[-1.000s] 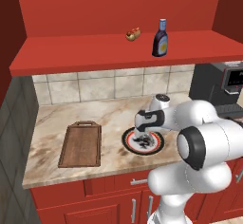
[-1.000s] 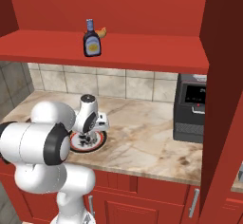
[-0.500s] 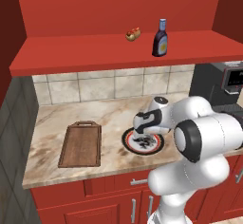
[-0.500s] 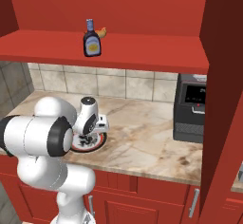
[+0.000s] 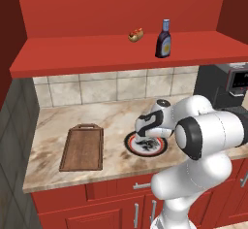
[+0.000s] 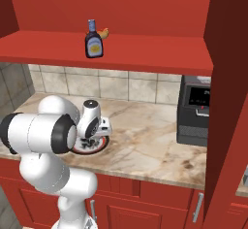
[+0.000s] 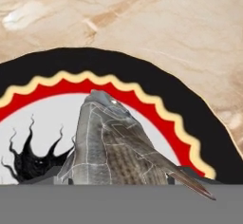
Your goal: Pick the fish from the plate and place it on the cutting board. Then pick the condiment bottle from the cabinet and place it next to the cutting board.
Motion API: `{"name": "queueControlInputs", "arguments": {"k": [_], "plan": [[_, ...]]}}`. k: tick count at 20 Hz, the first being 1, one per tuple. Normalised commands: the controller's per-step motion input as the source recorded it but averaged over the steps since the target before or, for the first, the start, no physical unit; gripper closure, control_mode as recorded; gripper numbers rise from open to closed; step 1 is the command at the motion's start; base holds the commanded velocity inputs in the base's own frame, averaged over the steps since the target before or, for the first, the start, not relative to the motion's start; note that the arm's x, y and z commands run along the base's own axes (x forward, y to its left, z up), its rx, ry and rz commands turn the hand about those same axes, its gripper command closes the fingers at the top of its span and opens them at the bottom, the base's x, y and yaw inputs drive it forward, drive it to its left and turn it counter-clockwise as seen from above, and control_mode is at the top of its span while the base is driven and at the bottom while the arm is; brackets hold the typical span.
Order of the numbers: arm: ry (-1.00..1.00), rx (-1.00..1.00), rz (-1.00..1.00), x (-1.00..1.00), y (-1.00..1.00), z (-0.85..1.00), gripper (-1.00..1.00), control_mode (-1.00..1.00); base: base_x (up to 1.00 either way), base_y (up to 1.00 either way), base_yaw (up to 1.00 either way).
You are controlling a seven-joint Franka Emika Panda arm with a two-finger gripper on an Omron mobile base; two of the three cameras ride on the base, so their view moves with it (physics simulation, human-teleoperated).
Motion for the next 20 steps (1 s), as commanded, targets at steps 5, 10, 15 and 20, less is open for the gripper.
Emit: {"name": "queueControlInputs", "arguments": {"k": [5, 10, 15, 20], "plan": [[0.0, 0.0, 0.0, 0.0, 0.0, 0.0, 1.0, -1.0, 0.0, 0.0, 0.0], [-0.01, 0.0, 0.0, -0.04, 0.0, 0.04, 1.0, -1.0, 0.0, 0.0, 0.0], [-0.04, 0.0, 0.0, -0.22, 0.0, 0.24, 1.0, -1.0, 0.0, 0.0, 0.0], [-0.05, 0.0, 0.0, -0.26, 0.0, 0.26, 1.0, -1.0, 0.0, 0.0, 0.0]]}}
